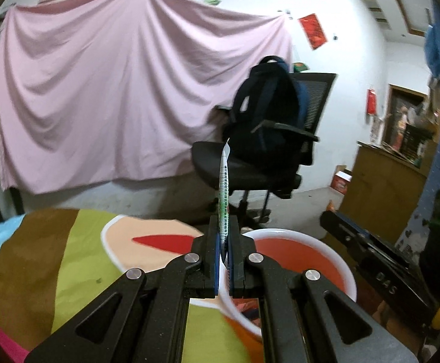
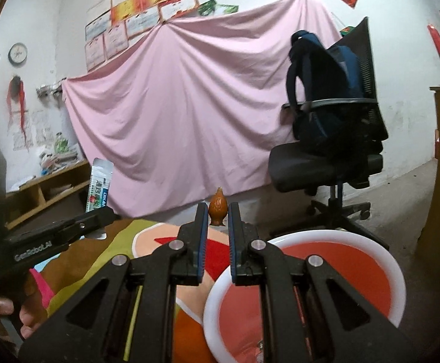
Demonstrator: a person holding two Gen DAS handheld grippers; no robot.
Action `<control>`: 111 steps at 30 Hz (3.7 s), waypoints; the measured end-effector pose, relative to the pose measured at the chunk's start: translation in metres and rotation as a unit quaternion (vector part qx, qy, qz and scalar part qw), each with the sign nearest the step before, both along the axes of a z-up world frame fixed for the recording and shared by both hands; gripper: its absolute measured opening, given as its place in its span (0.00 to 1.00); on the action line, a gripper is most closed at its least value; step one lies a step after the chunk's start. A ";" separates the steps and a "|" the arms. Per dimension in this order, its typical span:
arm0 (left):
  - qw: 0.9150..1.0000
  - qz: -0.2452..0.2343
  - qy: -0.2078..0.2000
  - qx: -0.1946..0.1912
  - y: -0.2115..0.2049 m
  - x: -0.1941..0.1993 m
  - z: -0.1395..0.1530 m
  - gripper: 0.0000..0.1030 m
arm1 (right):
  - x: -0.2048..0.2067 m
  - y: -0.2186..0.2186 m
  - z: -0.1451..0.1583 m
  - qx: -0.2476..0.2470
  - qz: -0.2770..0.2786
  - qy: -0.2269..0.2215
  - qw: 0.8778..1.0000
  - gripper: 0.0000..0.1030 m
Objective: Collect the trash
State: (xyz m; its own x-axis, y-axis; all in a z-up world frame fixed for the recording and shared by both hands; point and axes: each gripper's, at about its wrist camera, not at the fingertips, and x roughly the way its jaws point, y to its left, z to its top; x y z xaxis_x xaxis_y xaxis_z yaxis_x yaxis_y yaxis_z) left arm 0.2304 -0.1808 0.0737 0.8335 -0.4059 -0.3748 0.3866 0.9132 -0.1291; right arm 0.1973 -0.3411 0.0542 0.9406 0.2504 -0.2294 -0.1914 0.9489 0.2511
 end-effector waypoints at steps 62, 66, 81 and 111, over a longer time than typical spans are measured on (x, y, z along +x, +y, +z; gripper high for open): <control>0.991 -0.108 0.080 0.021 -0.071 0.018 -0.030 0.04 | -0.003 -0.075 -0.015 0.072 -0.082 0.073 0.991 0.55; 0.991 -0.105 0.081 0.020 -0.068 0.018 -0.030 0.04 | -0.003 -0.075 -0.015 0.071 -0.081 0.073 0.991 0.57; 0.995 -0.068 0.069 0.017 -0.039 0.010 -0.017 0.17 | -0.007 -0.060 -0.015 0.052 -0.074 0.069 0.994 0.64; 0.996 0.077 -0.037 -0.005 0.103 -0.113 0.029 0.85 | -0.094 0.040 0.033 -0.038 -0.065 -0.018 0.997 1.00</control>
